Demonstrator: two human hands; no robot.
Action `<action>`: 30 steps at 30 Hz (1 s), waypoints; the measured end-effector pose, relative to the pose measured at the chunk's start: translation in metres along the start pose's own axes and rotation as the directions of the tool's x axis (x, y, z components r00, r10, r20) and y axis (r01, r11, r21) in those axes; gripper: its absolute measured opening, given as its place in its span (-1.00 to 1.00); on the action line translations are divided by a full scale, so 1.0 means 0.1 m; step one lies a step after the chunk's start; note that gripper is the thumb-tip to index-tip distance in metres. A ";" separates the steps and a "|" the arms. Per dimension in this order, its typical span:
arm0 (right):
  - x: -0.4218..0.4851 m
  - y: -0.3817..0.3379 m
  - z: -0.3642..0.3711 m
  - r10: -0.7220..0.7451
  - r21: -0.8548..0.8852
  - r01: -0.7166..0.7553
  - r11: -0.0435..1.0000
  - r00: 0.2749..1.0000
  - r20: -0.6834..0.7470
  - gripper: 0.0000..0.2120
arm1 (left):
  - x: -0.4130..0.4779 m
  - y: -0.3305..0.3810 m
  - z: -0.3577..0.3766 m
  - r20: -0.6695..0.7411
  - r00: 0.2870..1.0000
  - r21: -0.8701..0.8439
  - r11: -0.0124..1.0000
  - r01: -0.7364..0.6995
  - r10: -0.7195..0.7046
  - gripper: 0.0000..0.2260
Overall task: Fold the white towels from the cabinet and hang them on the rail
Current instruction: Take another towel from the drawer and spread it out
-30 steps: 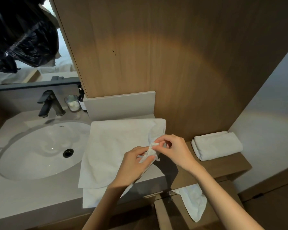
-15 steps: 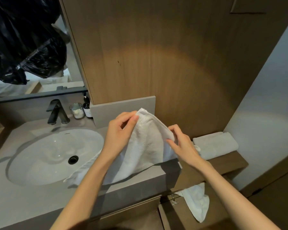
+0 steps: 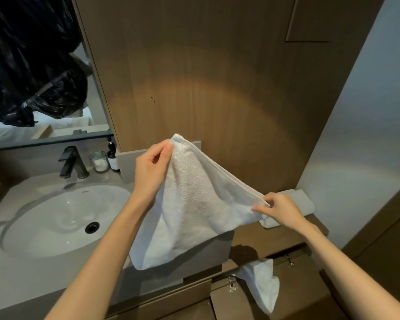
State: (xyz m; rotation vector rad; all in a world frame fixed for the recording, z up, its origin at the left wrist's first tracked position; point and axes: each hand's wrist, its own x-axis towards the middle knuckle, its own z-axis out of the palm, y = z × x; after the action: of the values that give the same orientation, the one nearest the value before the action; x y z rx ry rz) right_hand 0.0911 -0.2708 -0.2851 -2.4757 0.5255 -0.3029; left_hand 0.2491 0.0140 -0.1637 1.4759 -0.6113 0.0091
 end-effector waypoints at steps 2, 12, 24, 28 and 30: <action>-0.04 0.07 -0.22 0.000 -0.029 -0.003 1.000 0.995 -0.103 -0.78 | -0.04 0.05 0.01 -0.056 0.998 0.017 1.000 -0.010 0.011 -0.78; -0.36 -0.09 -1.49 -0.390 -0.311 0.266 0.912 0.797 -0.461 -0.76 | -0.51 0.51 0.23 -0.374 0.920 -0.003 0.992 -0.127 0.116 -0.79; -0.85 -0.01 -1.27 -0.208 0.088 0.238 0.967 0.944 -0.258 -0.85 | -1.48 -0.20 0.09 -0.599 0.791 -0.003 0.988 0.151 -0.123 -0.78; -0.80 -0.02 -1.03 -0.059 0.409 0.062 0.910 0.998 -0.020 -0.82 | -1.59 -0.37 0.03 -0.633 0.738 -0.046 0.962 0.268 -0.236 -0.83; -0.74 -0.04 -0.90 -0.043 0.453 0.033 0.891 0.999 0.011 -0.83 | -1.56 -0.48 -0.06 -0.650 0.710 -0.059 0.950 0.308 -0.271 -0.86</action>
State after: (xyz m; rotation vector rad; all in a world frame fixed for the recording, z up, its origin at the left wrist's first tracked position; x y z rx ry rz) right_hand -0.0039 -0.2808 -0.2173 -2.0317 0.3482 -0.3687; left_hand 0.1361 0.0695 -0.2684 1.4844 0.2039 0.2908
